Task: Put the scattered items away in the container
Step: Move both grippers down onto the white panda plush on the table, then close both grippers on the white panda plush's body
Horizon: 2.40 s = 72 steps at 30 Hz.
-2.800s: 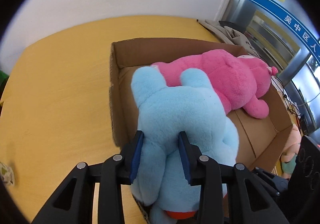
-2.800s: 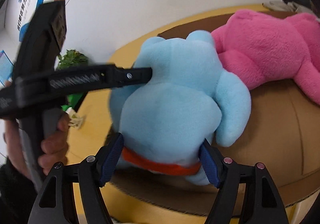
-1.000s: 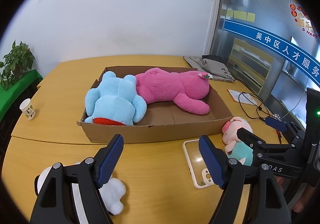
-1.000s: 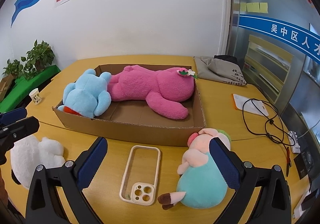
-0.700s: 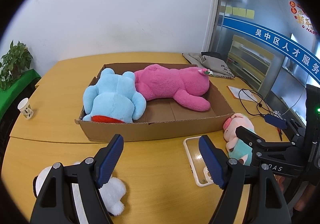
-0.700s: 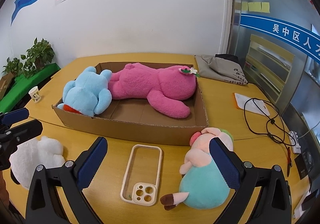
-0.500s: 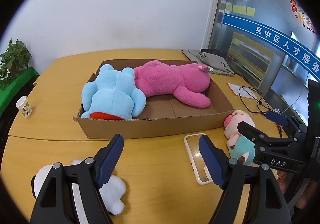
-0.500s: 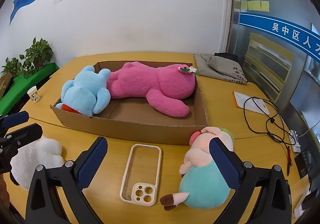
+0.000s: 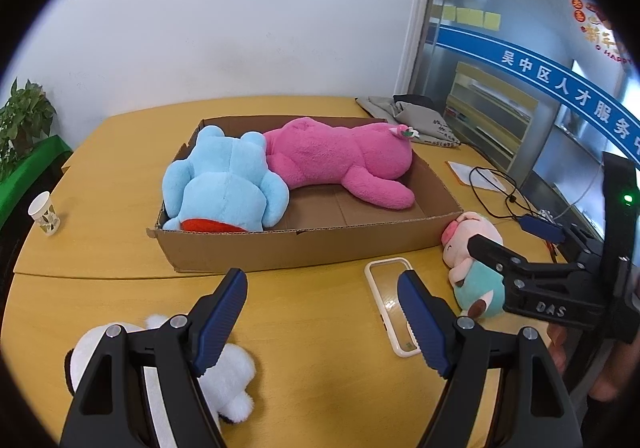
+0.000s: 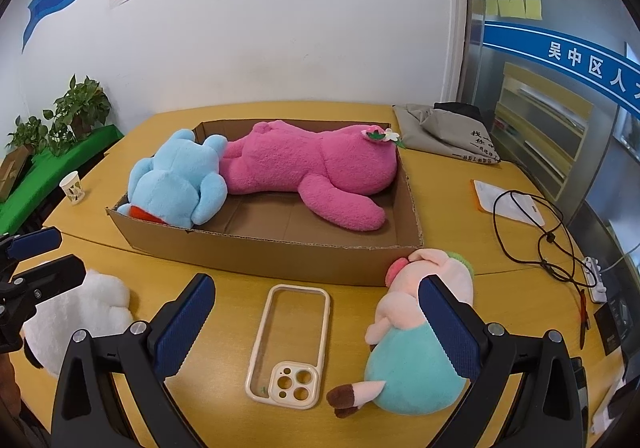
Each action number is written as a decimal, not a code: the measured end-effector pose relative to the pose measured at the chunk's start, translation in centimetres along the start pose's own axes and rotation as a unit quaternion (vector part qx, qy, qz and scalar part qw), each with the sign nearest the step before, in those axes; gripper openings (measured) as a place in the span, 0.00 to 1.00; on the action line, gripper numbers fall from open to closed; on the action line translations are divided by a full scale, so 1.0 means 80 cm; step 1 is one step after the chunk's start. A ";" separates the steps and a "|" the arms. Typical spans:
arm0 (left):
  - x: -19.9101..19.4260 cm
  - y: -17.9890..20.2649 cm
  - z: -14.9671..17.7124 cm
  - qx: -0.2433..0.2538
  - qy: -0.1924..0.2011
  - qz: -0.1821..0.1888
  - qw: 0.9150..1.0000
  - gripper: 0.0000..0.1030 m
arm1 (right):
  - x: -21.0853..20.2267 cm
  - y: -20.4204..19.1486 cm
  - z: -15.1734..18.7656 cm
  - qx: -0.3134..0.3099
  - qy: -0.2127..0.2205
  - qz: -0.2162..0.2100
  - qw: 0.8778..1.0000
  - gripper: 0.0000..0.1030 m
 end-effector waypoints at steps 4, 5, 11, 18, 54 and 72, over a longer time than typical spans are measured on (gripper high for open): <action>-0.022 -0.028 0.007 0.018 -0.007 -0.002 1.000 0.75 | 0.007 -0.008 0.005 0.001 -0.006 -0.015 1.000 1.00; -0.027 -0.035 0.008 0.023 -0.009 -0.006 1.000 0.75 | 0.007 -0.012 0.005 0.002 -0.004 -0.024 1.000 1.00; -0.063 -0.083 0.017 0.027 -0.012 -0.022 0.999 0.75 | 0.012 -0.051 0.013 0.001 0.004 -0.128 0.992 1.00; -0.069 -0.170 0.021 -0.026 -0.031 -0.036 0.999 0.75 | 0.020 -0.165 0.038 -0.068 -0.021 -0.324 0.943 1.00; -0.011 -0.151 0.055 -0.054 -0.133 0.163 0.976 0.80 | 0.008 -0.231 0.132 -0.495 0.033 -0.319 0.807 1.00; 0.050 -0.138 0.084 -0.118 -0.207 0.149 0.960 0.73 | 0.080 -0.235 0.111 -0.393 -0.007 -0.370 0.842 0.88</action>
Point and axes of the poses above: each gripper's, at about its wrist camera, not at the fingertips, and x roughly the way its jaws point, y to its right, z to its underside, the point moved 5 cm from there along x, roughly the way its jaws point, and after that the axes turned 12 degrees about -x, right-handed, at the moved point
